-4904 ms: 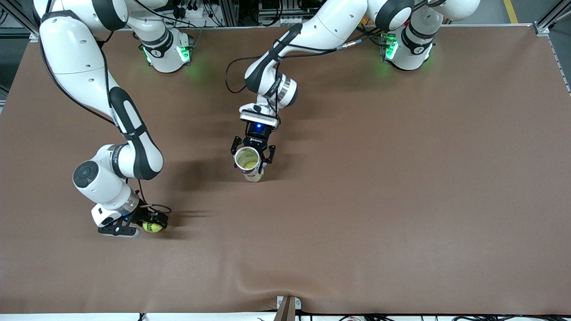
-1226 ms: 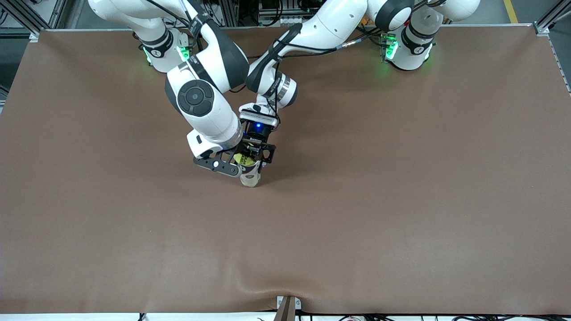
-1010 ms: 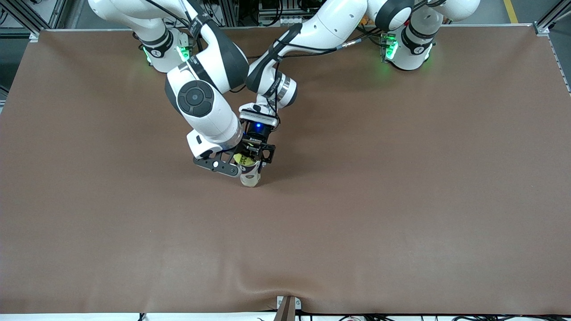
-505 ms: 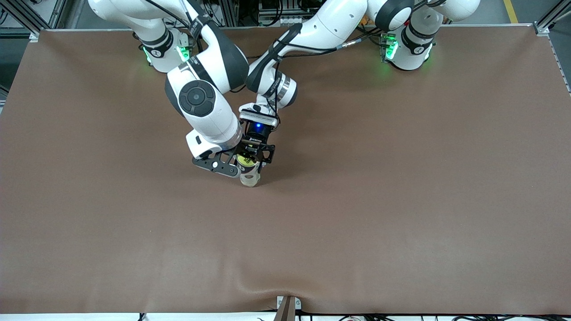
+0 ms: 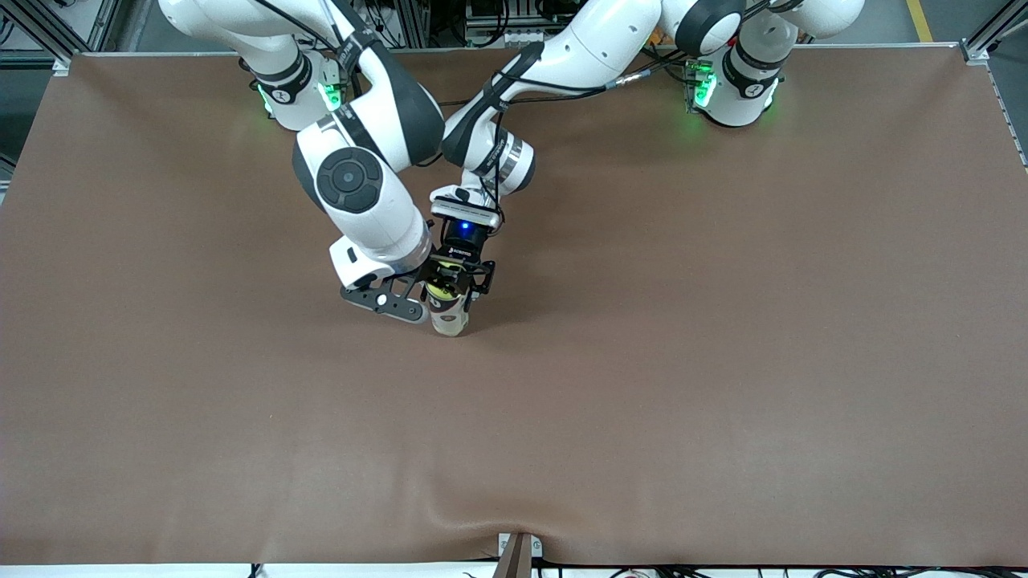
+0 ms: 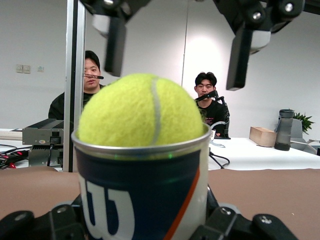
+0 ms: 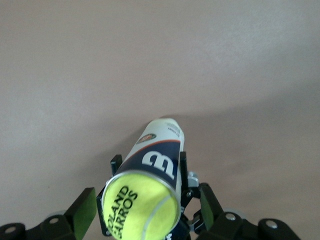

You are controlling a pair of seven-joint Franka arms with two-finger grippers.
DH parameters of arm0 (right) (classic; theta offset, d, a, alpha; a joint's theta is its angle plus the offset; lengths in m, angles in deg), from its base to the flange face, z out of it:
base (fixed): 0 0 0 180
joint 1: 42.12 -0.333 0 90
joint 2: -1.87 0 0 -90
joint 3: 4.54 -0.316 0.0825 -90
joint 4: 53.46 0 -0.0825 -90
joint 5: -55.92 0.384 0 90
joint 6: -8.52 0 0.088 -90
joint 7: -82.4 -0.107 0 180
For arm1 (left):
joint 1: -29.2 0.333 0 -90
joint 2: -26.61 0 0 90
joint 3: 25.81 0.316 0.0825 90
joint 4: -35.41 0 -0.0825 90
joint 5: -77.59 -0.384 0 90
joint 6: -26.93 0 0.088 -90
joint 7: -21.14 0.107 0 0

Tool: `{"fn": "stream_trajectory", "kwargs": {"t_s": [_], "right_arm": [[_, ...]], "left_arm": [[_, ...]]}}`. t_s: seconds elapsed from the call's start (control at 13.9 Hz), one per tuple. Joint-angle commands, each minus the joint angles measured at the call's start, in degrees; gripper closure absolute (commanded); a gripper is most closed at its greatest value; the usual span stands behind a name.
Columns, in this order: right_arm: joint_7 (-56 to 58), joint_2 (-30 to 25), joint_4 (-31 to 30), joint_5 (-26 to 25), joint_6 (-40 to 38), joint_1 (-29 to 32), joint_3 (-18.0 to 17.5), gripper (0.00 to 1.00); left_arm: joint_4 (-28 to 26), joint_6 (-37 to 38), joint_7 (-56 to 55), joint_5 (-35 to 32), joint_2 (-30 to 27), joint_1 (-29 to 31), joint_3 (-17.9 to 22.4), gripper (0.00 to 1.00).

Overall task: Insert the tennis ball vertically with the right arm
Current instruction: 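Lower the ball into the can opening and open the right gripper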

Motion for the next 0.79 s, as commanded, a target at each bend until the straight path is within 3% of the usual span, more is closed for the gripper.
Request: {"fn": "stream_trajectory", "kwargs": {"t_s": [0.0,0.22,0.43,0.72], "right_arm": [[2.62,-0.29,0.61,0.17,-0.37,2.29,-0.45,0.07],[7.87,-0.38,0.61,1.13,-0.46,4.22,-0.62,0.04],[15.27,-0.55,0.61,6.84,-0.98,5.89,-0.36,0.0],[20.37,-0.64,0.61,7.02,-2.74,7.65,-0.36,0.0]], "left_arm": [[3.42,0.74,-1.02,-3.03,2.23,0.71,-1.04,0.16],[3.42,0.74,-1.11,-2.86,2.15,0.71,-1.12,0.13],[3.42,0.74,-1.02,-2.77,2.06,0.79,-1.21,0.1],[3.42,0.74,-0.93,-3.03,2.06,0.71,-1.21,0.13]]}}
